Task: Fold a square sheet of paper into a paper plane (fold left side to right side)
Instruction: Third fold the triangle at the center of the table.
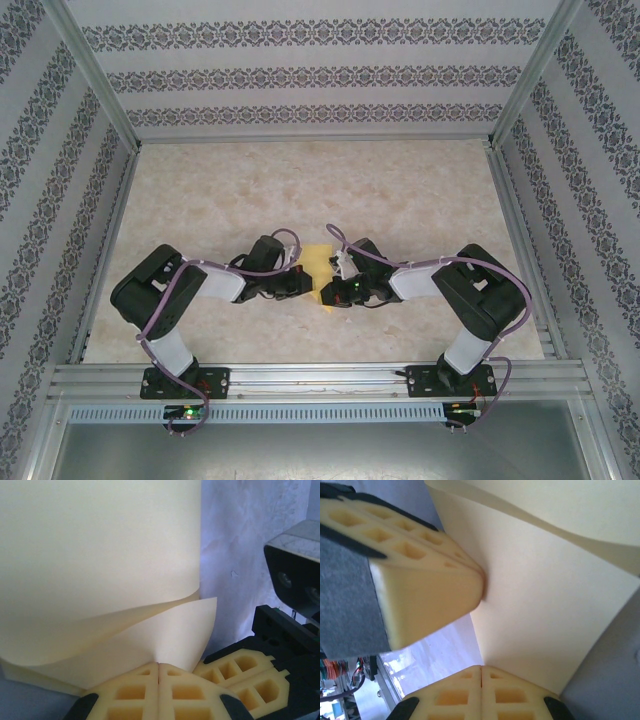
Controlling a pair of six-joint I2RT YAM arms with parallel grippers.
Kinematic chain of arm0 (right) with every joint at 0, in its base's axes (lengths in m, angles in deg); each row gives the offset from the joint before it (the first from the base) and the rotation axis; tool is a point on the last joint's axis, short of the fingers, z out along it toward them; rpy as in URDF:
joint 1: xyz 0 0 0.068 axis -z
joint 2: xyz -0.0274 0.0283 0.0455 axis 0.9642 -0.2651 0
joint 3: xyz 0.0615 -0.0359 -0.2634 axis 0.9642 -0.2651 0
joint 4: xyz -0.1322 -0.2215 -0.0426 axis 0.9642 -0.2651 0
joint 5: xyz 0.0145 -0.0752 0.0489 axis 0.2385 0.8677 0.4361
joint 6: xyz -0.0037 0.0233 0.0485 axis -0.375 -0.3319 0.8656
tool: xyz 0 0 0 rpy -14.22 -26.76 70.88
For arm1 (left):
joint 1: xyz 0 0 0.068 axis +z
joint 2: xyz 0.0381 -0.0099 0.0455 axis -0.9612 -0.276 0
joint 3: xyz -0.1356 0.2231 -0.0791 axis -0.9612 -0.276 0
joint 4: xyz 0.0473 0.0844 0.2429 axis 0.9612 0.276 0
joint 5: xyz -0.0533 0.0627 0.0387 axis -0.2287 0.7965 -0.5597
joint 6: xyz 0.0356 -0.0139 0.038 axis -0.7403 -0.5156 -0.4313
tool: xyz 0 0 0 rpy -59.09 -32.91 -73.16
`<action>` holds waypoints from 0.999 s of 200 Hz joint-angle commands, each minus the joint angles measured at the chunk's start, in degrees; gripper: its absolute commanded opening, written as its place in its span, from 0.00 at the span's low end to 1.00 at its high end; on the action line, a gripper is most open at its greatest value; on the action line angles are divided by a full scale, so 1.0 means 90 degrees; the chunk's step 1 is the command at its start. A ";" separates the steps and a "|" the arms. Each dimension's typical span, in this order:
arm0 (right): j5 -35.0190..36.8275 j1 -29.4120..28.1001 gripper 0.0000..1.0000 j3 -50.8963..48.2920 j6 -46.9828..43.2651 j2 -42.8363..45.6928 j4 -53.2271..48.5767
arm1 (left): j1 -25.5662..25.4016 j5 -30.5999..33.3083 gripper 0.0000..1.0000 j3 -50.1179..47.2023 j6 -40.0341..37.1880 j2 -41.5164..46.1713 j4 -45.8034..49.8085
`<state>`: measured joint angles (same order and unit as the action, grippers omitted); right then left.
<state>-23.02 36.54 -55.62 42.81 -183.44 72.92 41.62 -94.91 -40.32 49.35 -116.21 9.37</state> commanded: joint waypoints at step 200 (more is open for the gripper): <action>0.0591 -0.0029 0.00 -0.0242 -0.0162 -0.0417 -0.1008 | 0.1643 0.0494 0.03 0.0664 -0.1509 0.0731 0.1732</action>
<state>-23.48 36.63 -55.16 42.33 -183.59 72.16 56.35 -92.33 -35.10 38.53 -114.35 21.26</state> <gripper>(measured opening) 0.045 0.050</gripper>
